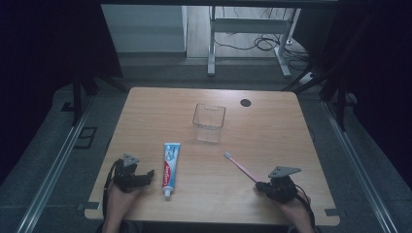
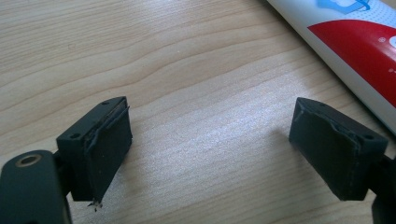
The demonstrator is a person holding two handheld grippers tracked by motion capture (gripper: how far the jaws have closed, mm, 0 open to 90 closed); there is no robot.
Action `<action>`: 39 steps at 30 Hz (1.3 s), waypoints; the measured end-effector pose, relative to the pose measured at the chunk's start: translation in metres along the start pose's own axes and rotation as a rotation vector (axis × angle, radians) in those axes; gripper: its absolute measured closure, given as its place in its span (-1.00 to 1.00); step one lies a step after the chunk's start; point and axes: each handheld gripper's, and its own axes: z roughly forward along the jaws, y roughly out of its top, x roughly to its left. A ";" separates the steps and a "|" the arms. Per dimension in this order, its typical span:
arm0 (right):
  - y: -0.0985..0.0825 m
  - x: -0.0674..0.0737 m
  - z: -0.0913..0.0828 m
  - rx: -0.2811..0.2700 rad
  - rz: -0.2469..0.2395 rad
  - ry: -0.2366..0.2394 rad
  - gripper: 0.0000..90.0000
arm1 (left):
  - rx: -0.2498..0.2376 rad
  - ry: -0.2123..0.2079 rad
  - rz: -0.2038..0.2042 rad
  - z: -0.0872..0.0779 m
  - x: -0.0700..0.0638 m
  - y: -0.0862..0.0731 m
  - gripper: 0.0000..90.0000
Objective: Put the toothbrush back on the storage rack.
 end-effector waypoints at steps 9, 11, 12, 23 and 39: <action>-0.003 -0.014 -0.004 -0.010 0.024 -0.027 0.88 | 0.000 0.000 0.000 0.000 0.000 0.000 -0.71; -0.003 -0.017 -0.004 -0.010 0.032 -0.027 0.89 | 0.000 0.000 0.001 0.000 0.000 0.000 -0.71; -0.003 -0.017 -0.005 -0.010 0.032 -0.026 0.89 | 0.000 0.000 0.000 0.000 0.000 0.000 -0.71; 0.003 -0.017 -0.013 -0.011 0.009 -0.020 0.87 | 0.000 0.000 0.000 0.000 0.000 0.000 -0.71; 0.026 -0.024 -0.008 0.117 -0.008 0.000 0.68 | 0.001 0.000 -0.005 0.000 0.000 0.000 -0.71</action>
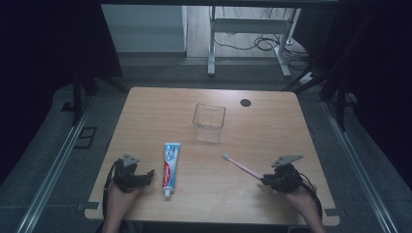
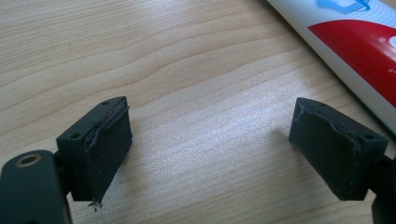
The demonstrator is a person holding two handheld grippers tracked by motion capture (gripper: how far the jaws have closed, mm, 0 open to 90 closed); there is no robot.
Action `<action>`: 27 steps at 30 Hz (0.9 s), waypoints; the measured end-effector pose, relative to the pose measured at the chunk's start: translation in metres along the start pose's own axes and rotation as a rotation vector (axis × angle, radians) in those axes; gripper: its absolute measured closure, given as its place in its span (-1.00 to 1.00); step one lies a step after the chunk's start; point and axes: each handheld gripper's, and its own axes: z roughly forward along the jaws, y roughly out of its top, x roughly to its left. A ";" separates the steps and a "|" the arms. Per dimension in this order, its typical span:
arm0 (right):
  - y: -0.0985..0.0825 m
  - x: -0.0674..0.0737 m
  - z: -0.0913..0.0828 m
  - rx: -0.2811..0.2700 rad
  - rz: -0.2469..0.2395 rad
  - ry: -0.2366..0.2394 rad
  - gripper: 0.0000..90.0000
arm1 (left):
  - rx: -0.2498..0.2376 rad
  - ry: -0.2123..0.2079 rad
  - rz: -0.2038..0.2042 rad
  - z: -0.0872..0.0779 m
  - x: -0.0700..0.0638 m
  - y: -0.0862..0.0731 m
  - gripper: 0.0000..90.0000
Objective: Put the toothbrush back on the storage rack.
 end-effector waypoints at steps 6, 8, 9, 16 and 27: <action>0.017 0.000 0.001 0.076 -0.021 0.005 0.65 | -0.001 0.000 0.001 0.000 0.000 0.000 -0.71; 0.024 0.000 0.002 0.098 -0.035 0.002 0.64 | 0.001 0.001 0.003 0.000 0.000 0.000 -0.71; 0.027 0.001 0.002 0.110 -0.046 -0.002 0.63 | 0.001 0.000 0.001 0.000 0.000 0.000 -0.71; 0.049 0.005 0.008 0.199 -0.109 -0.004 0.61 | 0.001 0.000 0.002 0.000 0.000 0.000 -0.71; 0.078 0.012 0.028 0.320 -0.171 -0.004 0.56 | 0.001 0.000 0.001 0.000 0.000 0.000 -0.71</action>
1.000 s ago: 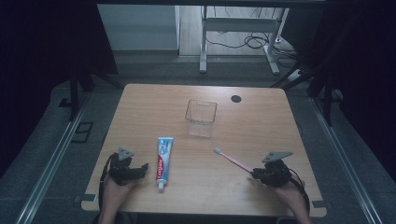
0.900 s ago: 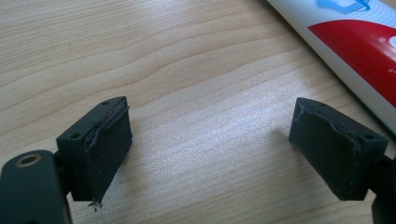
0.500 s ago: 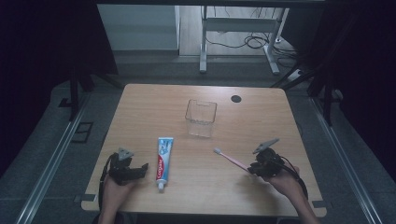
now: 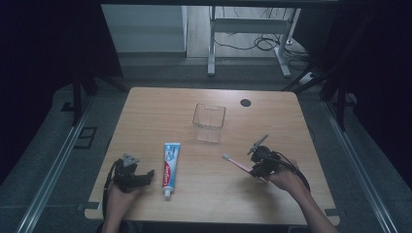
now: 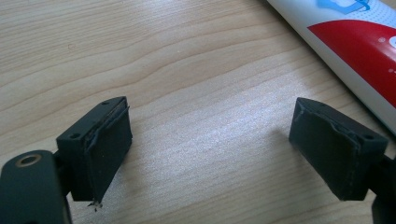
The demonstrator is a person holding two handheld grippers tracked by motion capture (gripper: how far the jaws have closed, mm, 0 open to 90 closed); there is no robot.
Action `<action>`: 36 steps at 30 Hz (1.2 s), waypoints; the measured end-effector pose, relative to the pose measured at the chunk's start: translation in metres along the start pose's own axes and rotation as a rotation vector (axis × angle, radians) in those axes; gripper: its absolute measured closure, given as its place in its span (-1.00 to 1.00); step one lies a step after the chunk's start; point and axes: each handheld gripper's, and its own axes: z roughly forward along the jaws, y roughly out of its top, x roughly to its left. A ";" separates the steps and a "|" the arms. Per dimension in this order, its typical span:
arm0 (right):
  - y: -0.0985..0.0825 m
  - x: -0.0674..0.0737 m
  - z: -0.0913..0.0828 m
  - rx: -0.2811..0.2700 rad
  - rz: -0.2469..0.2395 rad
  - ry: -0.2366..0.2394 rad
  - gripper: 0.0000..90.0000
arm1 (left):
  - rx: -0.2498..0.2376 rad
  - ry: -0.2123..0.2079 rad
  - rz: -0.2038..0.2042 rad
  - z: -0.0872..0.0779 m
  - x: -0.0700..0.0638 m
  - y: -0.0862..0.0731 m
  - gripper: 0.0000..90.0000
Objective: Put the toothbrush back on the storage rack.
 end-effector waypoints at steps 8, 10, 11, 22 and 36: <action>0.020 0.001 0.008 0.073 -0.039 -0.007 0.57 | 0.001 0.000 0.000 0.000 0.000 0.000 -0.71; 0.025 0.001 0.011 0.088 -0.044 -0.009 0.57 | 0.001 0.000 0.000 0.000 0.000 0.000 -0.71; 0.026 0.002 0.012 0.091 -0.051 -0.010 0.57 | 0.001 0.000 0.000 0.000 0.000 0.000 -0.71; 0.042 0.002 0.023 0.144 -0.061 -0.030 0.62 | 0.001 0.001 0.002 0.000 0.000 0.000 -0.71; 0.052 0.002 0.032 0.187 -0.060 -0.037 0.70 | 0.001 0.001 0.002 0.000 0.000 0.000 -0.71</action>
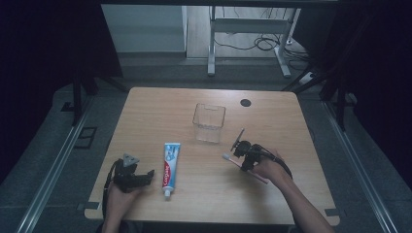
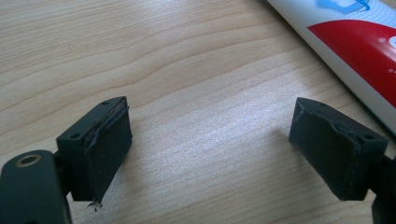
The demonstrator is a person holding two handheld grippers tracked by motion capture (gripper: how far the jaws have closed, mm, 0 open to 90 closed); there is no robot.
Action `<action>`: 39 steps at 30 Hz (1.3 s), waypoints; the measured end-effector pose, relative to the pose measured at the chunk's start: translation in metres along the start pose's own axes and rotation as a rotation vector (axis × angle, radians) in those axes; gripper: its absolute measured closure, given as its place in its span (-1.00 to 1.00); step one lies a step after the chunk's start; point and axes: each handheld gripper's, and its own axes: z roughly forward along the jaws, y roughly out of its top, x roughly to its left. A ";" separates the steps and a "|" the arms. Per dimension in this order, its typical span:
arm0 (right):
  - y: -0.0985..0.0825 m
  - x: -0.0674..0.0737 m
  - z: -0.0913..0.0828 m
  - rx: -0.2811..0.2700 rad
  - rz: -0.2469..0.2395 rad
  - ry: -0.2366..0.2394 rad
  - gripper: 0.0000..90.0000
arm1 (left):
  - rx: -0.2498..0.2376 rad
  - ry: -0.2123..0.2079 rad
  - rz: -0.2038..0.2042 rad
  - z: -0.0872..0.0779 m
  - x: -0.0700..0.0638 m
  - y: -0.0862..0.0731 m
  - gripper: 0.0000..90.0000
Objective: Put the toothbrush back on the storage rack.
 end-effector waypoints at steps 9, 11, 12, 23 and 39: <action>-0.001 -0.002 0.000 -0.005 0.028 0.018 0.73 | 0.000 0.000 0.000 0.000 0.000 0.000 -0.71; -0.002 -0.003 0.000 -0.007 0.030 0.020 0.74 | 0.000 -0.001 -0.001 0.000 0.000 0.000 -0.71; -0.002 -0.002 0.000 -0.011 0.035 0.022 0.74 | 0.000 -0.001 -0.001 0.000 0.000 0.000 -0.71; -0.006 -0.004 -0.018 -0.070 0.046 0.035 0.74 | 0.000 0.000 0.000 0.000 0.000 0.000 -0.71; -0.008 -0.008 -0.046 -0.164 0.060 0.024 0.74 | -0.001 -0.001 -0.003 0.000 0.000 0.000 -0.71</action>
